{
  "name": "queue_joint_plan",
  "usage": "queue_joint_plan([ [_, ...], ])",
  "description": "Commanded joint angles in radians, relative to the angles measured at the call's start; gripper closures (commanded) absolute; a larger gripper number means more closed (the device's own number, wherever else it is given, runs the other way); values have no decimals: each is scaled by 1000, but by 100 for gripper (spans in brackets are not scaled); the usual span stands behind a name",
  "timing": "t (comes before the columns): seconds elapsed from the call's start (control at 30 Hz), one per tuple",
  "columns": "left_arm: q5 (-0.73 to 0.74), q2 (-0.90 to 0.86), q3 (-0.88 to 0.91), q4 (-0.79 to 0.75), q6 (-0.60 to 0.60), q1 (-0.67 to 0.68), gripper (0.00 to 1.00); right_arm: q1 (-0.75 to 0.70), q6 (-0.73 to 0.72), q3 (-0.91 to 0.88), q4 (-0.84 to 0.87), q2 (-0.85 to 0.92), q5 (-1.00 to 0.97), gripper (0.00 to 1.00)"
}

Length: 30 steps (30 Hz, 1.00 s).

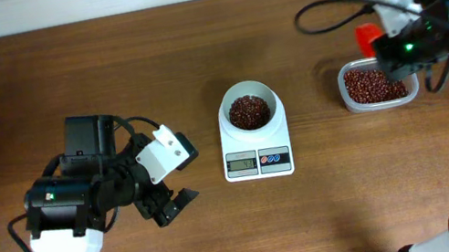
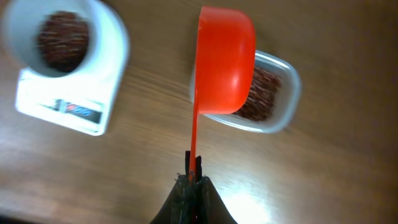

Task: Scoop and weigh 50g on scale
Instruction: 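Move the scoop with the right gripper back to the bean tub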

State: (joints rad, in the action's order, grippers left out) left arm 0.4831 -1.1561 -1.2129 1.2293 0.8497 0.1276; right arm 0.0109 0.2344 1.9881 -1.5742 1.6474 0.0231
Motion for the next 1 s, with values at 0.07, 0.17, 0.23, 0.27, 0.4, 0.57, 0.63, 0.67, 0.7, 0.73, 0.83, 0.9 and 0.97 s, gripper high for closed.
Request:
queue_joint_plan([
  [0.07,18,-5,3,-2,19,-6,1,-130,-15,-73,4,100,-35,96],
  [0.17,18,-5,3,-2,19,-6,1,-164,-15,-111,28,156,-32,96],
  [0.23,18,-5,3,-2,19,-6,1,-163,-16,-141,77,192,-27,96],
  [0.27,18,-5,3,-2,19,-6,1,-161,-15,-150,102,210,-14,96],
  [0.4,18,-5,3,-2,19,-6,1,-155,-16,-152,155,298,-10,96],
  [0.57,18,-5,3,-2,19,-6,1,-156,-15,-152,161,388,-38,96],
  [0.63,18,-5,3,-2,19,-6,1,-156,-16,-152,161,402,-41,96],
  [0.67,18,-5,3,-2,19,-6,1,-156,-16,-152,161,404,-50,96],
  [0.7,18,-5,3,-2,19,-6,1,-156,-17,-152,161,405,-64,96],
  [0.73,18,-5,3,-2,19,-6,1,-156,-29,-152,161,405,-93,96],
  [0.83,18,-5,3,-2,19,-6,1,-156,-45,-152,158,405,-193,96],
  [0.9,18,-5,3,-2,19,-6,1,-156,-41,-152,158,405,-192,96],
  [0.97,18,-5,3,-2,19,-6,1,-154,-40,-152,158,405,-153,96],
])
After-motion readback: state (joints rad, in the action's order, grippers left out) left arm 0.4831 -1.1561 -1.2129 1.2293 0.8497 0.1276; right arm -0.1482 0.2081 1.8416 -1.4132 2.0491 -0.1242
